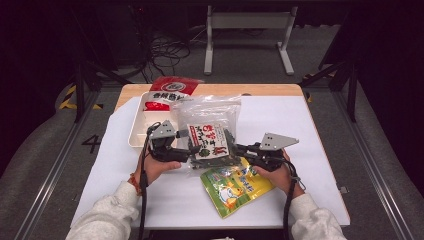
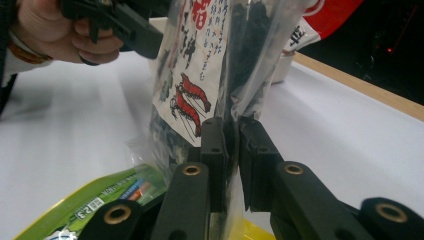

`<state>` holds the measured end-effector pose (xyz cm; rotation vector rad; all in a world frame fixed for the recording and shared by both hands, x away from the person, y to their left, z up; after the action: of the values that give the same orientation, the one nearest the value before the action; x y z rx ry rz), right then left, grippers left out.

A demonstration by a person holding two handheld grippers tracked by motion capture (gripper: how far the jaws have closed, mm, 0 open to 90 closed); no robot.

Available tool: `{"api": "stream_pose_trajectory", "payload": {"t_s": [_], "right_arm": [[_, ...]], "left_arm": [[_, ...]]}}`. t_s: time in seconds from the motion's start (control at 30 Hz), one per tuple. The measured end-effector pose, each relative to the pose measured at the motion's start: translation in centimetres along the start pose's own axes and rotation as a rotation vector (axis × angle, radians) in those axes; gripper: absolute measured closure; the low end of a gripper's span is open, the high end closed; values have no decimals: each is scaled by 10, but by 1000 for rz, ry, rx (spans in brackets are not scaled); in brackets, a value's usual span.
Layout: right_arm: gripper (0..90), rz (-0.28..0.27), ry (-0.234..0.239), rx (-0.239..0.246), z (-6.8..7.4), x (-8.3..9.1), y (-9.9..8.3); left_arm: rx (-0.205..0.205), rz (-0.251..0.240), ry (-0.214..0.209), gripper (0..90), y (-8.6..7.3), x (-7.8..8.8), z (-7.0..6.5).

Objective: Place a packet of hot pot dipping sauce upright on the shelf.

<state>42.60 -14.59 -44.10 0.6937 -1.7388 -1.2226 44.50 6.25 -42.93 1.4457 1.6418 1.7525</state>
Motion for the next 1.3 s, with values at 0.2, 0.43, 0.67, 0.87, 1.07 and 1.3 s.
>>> {"api": "stream_pose_trajectory", "payload": {"t_s": [0.2, 0.43, 0.67, 0.87, 1.07, 1.3], "right_arm": [[813, 16, -15, -13, -2, -2, -2], [812, 14, -17, -26, -5, -1, -2], [812, 39, -21, -10, 0, -7, -4], [799, 39, -42, -24, 0, -10, -4], [596, 29, -72, -48, -1, -10, 0], [423, 53, -122, -74, -3, 7, 4]], "left_arm": [[-42, -80, -101, 604, 6, 13, -2], [-84, -37, -184, 684, 2, 12, -12], [-105, -34, -155, 601, 3, 3, -19], [-99, -70, -163, 701, 0, 4, -22], [-104, -96, -176, 777, 3, 11, -26], [-126, -125, -146, 779, 9, 26, -19]]}}
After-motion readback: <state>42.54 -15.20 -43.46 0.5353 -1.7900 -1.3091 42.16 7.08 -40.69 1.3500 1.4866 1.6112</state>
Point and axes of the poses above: each handheld gripper's, and its own axes: x roughly backward along the jaws, y roughly out of its top, z roughly to its left, the point moved 8 cm from there along -x, roughly forward along the jaws, and after that the axes turned 5 degrees about x, right-handed, at the moved point
